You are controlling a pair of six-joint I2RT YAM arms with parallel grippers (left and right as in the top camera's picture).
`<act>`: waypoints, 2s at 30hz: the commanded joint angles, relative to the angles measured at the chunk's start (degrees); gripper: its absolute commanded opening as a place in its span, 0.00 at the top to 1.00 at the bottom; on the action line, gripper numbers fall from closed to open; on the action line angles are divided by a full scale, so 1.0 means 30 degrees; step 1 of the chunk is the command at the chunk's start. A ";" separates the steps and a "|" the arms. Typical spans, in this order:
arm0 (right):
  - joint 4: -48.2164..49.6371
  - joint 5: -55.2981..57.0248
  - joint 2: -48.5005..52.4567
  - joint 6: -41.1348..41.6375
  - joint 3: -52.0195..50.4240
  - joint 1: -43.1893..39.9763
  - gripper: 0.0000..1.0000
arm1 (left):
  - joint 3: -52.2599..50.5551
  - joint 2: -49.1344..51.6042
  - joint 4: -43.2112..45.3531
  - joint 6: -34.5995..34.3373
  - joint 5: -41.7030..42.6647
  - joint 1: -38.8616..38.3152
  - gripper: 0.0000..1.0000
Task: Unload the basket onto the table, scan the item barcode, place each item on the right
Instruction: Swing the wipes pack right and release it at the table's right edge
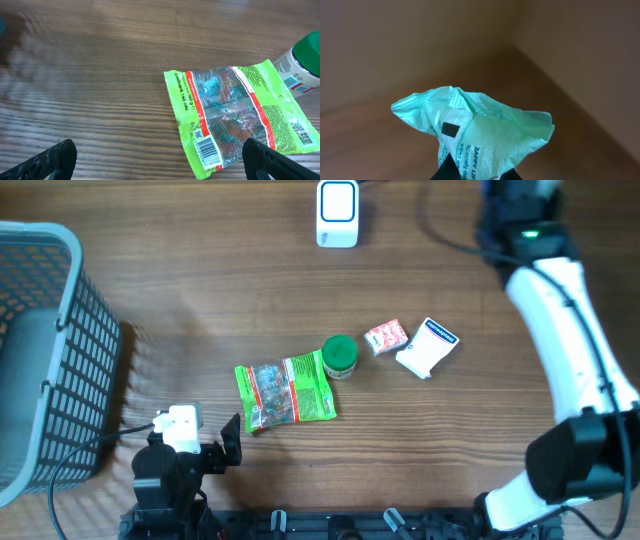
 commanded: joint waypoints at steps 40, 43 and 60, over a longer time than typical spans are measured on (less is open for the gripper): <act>0.2499 -0.5078 0.5195 1.3216 -0.4116 -0.9092 0.21 | -0.0058 -0.0080 0.0051 0.0036 -0.0117 0.0073 0.00; 0.2499 -0.5100 0.5362 1.3216 -0.4255 -0.9107 0.35 | -0.0058 -0.0080 0.0051 0.0036 -0.0117 0.0073 0.00; 0.4794 -0.1712 0.7614 1.0484 -0.5880 -0.9100 0.73 | -0.0058 -0.0080 0.0051 0.0036 -0.0117 0.0073 0.00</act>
